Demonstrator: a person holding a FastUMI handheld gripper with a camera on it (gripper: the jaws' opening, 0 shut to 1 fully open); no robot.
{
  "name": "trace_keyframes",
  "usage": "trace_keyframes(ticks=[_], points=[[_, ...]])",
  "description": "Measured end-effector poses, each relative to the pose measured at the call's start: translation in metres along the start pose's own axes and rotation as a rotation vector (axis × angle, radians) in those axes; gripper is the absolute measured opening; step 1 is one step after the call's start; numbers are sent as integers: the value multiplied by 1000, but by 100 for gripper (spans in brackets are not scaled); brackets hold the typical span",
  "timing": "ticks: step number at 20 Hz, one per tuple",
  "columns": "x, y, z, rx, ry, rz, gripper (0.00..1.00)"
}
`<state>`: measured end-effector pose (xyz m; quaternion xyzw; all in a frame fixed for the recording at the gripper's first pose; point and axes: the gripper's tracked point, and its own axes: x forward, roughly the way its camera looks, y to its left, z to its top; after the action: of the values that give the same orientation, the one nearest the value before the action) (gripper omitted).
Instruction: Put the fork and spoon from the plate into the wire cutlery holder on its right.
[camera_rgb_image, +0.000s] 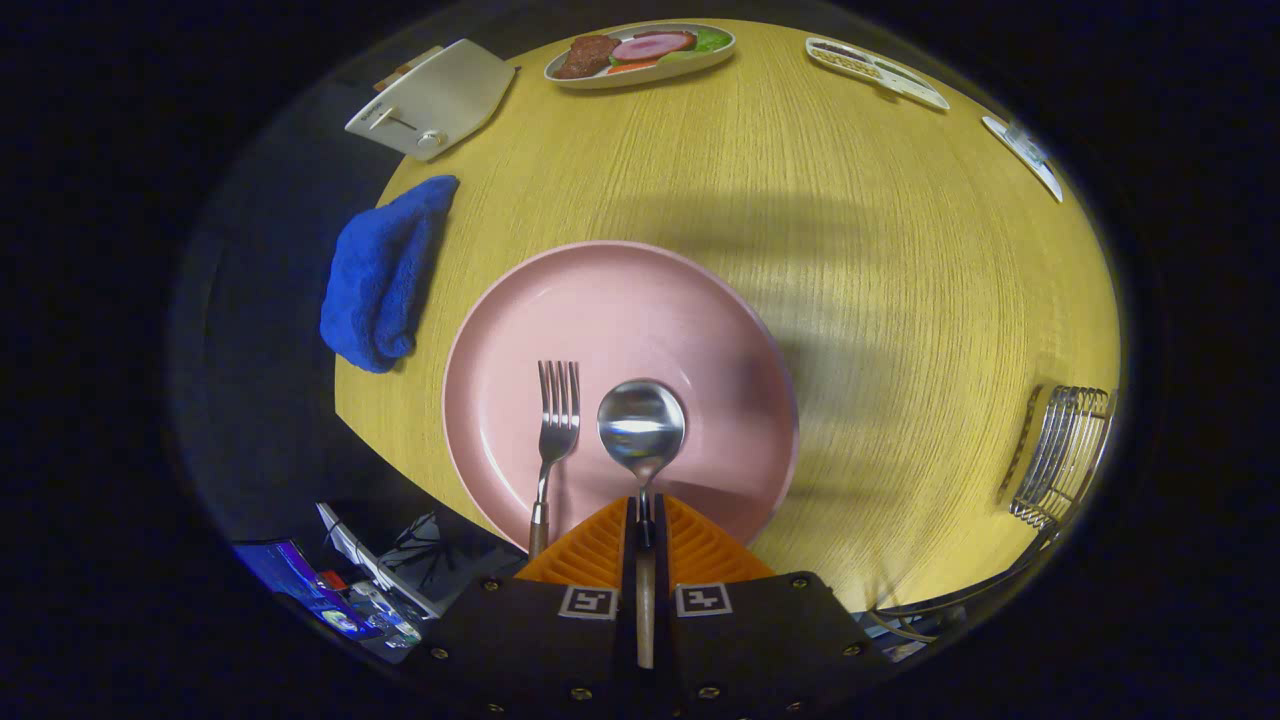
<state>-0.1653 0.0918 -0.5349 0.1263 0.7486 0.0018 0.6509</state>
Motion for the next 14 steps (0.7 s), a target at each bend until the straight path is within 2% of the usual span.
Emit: trace_keyframes(ticks=[9, 14], points=[[-18, 8, 12, 137, -34, 114, 7], [-22, 14, 14, 247, -9, 194, 7]])
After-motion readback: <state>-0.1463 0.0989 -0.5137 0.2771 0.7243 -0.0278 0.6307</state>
